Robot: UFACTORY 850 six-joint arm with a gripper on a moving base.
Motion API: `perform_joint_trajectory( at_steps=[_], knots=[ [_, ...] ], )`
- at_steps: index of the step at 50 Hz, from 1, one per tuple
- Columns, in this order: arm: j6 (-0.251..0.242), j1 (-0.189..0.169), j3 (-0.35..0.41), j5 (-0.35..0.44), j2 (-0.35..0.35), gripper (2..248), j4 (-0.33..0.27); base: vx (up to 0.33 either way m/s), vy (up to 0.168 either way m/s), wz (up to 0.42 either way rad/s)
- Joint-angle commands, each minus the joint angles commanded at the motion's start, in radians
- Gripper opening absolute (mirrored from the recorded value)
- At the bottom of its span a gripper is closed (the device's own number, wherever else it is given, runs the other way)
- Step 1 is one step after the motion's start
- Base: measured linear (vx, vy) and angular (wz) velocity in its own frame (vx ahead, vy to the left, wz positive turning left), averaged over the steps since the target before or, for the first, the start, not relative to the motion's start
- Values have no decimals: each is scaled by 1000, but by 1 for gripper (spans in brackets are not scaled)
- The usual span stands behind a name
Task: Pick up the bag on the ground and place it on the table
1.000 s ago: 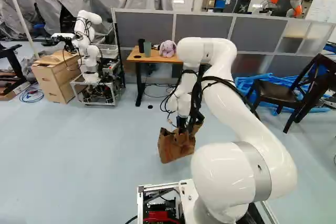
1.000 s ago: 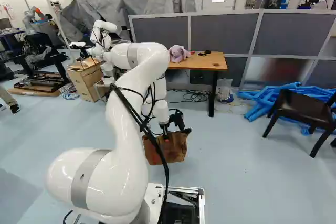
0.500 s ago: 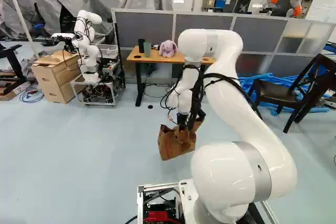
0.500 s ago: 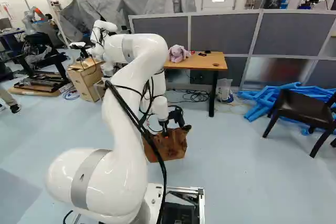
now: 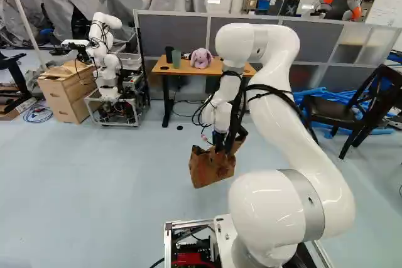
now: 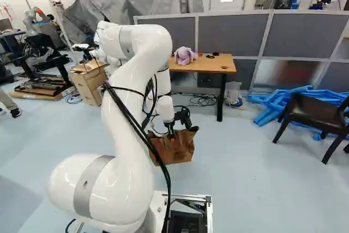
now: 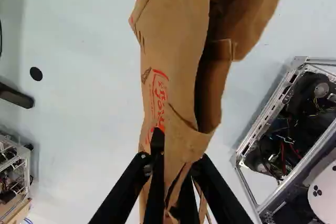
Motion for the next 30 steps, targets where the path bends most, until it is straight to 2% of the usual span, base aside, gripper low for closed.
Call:
perform_joint_trajectory(
  at_steps=[30],
  knots=[
    [0,0,76,0,123,21,0,0,0,0]
  ],
)
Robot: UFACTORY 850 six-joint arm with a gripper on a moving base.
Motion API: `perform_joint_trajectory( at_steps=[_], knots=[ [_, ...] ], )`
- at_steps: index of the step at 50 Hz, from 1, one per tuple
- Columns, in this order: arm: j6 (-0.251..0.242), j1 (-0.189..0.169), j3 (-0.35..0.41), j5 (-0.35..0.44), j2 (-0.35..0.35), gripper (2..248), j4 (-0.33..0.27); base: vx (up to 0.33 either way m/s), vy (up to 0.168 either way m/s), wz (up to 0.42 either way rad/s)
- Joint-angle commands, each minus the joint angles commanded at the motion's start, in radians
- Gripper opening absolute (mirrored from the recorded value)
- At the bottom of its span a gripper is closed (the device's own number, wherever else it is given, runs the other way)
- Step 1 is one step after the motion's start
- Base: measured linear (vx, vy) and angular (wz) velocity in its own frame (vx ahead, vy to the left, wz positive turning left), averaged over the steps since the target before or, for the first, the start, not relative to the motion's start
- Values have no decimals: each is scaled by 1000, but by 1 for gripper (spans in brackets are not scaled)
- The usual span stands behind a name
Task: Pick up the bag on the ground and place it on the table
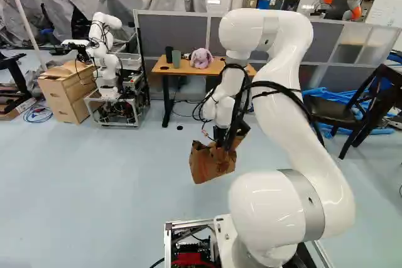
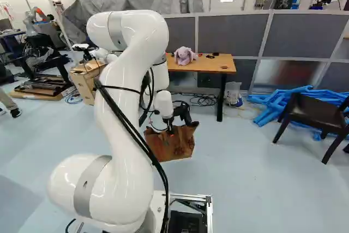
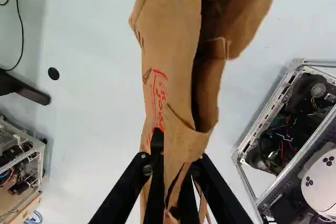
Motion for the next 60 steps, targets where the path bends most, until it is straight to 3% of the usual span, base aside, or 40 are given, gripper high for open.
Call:
perform_joint_trajectory(
  at_steps=[28,60],
  knots=[
    [0,1,48,-16,107,21,0,0,0,0],
    [0,4,52,-101,204,21,0,0,0,0]
  ],
)
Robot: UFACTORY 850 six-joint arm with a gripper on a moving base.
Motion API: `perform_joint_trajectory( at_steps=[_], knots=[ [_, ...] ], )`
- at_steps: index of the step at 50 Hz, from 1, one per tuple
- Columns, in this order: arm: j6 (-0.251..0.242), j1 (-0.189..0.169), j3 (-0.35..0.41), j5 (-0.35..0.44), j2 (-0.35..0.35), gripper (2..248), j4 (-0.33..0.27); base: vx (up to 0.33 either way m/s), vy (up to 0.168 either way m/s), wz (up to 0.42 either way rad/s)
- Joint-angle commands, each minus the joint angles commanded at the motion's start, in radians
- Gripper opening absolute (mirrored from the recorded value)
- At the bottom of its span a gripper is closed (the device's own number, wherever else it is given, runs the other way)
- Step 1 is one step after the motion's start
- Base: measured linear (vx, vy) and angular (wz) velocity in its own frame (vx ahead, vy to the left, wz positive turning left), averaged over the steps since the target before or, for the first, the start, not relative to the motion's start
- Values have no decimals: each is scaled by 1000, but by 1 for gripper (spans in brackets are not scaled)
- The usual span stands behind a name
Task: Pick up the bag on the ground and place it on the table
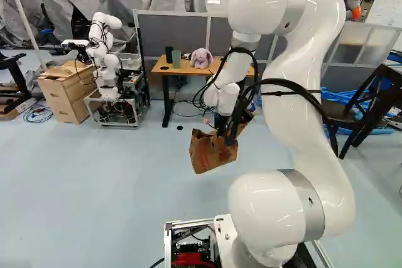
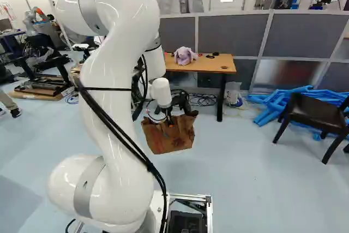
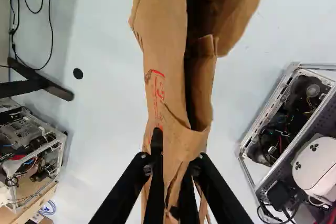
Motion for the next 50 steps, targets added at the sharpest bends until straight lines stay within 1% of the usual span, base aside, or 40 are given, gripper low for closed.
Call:
perform_joint_trajectory(
  at_steps=[21,50],
  knots=[
    [0,2,-12,-75,54,21,0,0,0,0],
    [0,5,-37,-205,123,21,0,0,0,0]
  ],
)
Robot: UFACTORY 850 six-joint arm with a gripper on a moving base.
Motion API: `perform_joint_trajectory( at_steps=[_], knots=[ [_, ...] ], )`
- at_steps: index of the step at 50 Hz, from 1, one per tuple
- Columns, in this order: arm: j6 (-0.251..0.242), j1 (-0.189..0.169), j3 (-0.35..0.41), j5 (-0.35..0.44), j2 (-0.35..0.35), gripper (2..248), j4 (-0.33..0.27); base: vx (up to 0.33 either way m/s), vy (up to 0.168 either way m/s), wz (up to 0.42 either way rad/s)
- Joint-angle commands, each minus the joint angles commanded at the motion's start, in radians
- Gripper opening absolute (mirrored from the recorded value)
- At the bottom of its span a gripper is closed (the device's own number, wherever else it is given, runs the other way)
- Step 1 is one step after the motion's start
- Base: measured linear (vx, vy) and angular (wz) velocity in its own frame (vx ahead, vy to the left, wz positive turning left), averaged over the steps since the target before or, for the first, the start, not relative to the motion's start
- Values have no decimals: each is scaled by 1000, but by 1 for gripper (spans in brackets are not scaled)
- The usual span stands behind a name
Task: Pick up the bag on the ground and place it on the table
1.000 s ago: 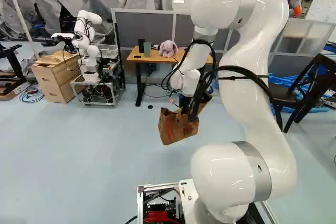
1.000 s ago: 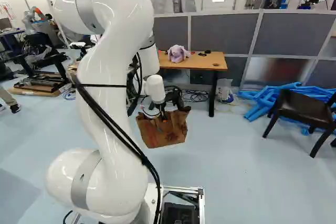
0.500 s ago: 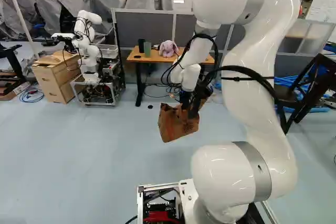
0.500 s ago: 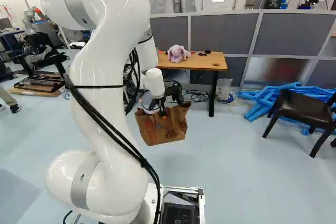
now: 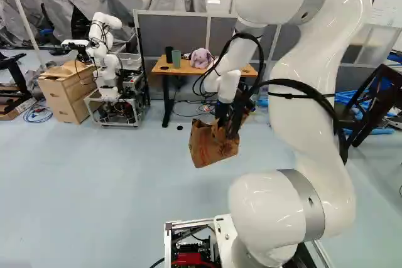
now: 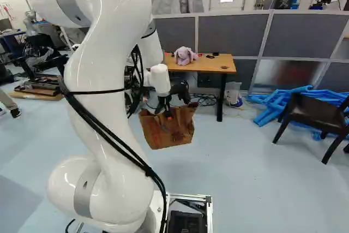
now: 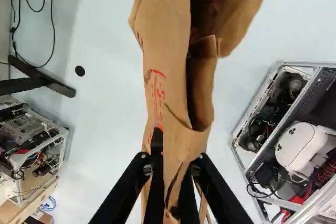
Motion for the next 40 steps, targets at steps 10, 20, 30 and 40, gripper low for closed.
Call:
perform_joint_trajectory(
  at_steps=[10,20,30,40],
  knots=[
    [0,1,-10,-49,23,21,0,0,0,0],
    [0,2,-21,-99,45,21,0,0,0,0],
    [0,3,-33,-150,66,21,0,0,0,0],
    [0,4,-46,-203,88,21,0,0,0,0]
  ],
)
